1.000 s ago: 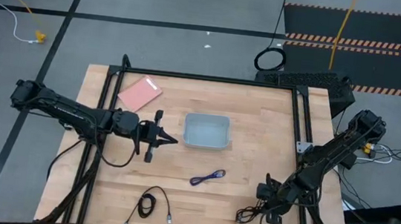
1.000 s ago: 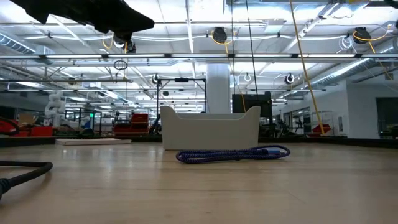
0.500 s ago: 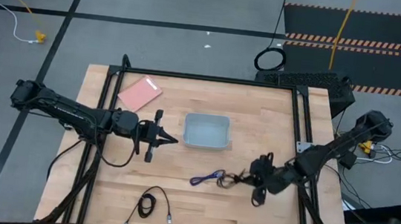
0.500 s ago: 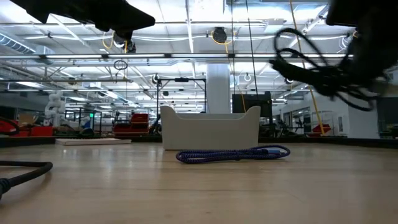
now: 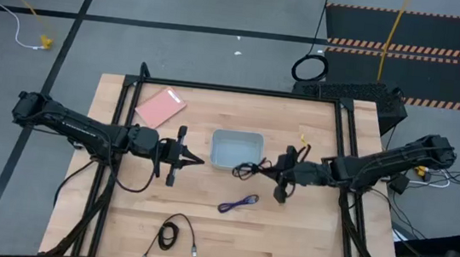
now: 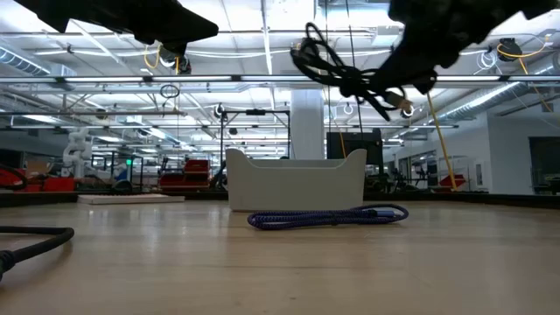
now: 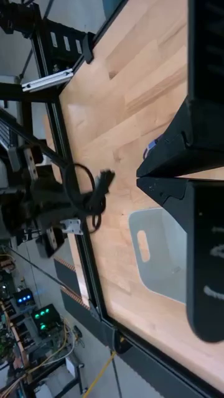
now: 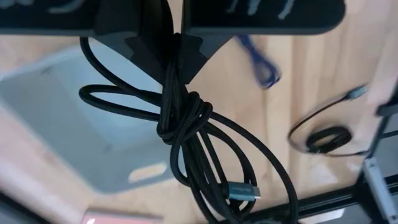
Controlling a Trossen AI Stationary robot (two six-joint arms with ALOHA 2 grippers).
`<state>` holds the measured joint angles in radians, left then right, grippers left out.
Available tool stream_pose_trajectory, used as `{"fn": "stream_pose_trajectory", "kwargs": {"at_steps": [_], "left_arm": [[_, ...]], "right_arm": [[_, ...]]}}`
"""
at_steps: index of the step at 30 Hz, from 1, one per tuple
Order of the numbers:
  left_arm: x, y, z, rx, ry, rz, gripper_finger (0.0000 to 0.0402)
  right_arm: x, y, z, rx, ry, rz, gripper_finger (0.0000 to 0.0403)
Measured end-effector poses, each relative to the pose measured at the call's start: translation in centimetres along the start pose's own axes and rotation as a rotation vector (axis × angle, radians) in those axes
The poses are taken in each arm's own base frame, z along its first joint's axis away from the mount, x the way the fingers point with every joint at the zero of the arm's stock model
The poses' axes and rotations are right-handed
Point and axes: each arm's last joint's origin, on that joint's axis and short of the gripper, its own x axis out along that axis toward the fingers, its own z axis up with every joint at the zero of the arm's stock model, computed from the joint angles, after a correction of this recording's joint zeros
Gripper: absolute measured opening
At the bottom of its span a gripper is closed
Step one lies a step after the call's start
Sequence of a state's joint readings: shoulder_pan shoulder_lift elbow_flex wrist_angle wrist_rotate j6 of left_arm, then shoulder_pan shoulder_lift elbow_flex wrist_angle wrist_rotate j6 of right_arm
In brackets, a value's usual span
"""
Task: Pick and place USB-C Cables
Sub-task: Put the black charger cable into the gray bin
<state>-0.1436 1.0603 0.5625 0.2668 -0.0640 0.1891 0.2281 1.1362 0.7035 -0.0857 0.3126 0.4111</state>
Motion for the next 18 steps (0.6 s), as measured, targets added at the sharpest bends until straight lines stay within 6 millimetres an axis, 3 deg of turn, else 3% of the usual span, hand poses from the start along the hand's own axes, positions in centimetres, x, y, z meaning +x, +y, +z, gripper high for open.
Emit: {"fn": "stream_pose_trajectory", "kwargs": {"at_steps": [12,18], "left_arm": [[0.0,0.1,0.0,-0.008,0.008,0.041,0.001],[0.0,0.1,0.1,0.057,-0.003,0.045,0.001]], "right_arm": [[4.2,-2.2,3.6,-0.109,0.057,-0.069,0.0012],[6.7,-3.0,3.8,-0.141,0.118,-0.105,0.0013]]}}
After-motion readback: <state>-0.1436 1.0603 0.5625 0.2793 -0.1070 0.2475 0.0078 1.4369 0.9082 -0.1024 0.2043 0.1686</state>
